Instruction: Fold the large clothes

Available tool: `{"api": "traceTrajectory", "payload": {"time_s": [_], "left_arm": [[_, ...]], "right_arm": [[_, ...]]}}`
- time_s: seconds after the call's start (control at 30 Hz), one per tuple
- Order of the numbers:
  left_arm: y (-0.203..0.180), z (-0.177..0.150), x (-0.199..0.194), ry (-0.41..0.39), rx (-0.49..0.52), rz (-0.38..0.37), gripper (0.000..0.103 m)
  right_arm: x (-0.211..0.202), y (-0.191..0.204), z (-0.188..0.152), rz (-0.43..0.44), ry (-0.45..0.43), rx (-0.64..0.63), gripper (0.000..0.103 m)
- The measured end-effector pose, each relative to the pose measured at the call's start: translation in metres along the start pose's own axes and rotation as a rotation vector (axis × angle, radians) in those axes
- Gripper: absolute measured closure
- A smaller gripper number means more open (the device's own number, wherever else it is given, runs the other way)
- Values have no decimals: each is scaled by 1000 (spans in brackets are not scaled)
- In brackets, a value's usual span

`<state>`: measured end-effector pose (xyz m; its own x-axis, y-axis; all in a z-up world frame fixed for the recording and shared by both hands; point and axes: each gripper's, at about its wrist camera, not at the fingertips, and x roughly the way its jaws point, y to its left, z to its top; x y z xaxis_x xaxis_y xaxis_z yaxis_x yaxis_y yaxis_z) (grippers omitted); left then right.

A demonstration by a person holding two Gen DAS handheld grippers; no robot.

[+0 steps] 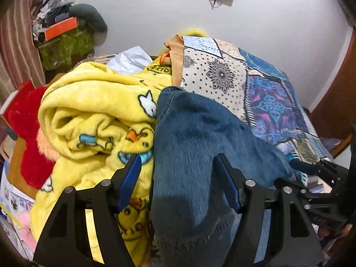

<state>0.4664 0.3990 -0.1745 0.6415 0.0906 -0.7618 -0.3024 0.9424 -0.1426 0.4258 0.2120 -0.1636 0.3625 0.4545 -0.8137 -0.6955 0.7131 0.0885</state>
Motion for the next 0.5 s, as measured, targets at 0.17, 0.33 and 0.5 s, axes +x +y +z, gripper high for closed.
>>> {"api": "traceTrajectory", "payload": {"time_s": [0.17,0.33,0.5], "left_arm": [[-3,1,6,-23,15,82,21],[-4,-12,-7,-29,-14,51,22],[-26,-50,-27,11,147,91,22]], "right_arm": [[-1,-19,-11,-4,-12,43,51],[-28,-6,-26,-46,-33,-75,50],[-37,10,-53,-46,0,-156,40]]}}
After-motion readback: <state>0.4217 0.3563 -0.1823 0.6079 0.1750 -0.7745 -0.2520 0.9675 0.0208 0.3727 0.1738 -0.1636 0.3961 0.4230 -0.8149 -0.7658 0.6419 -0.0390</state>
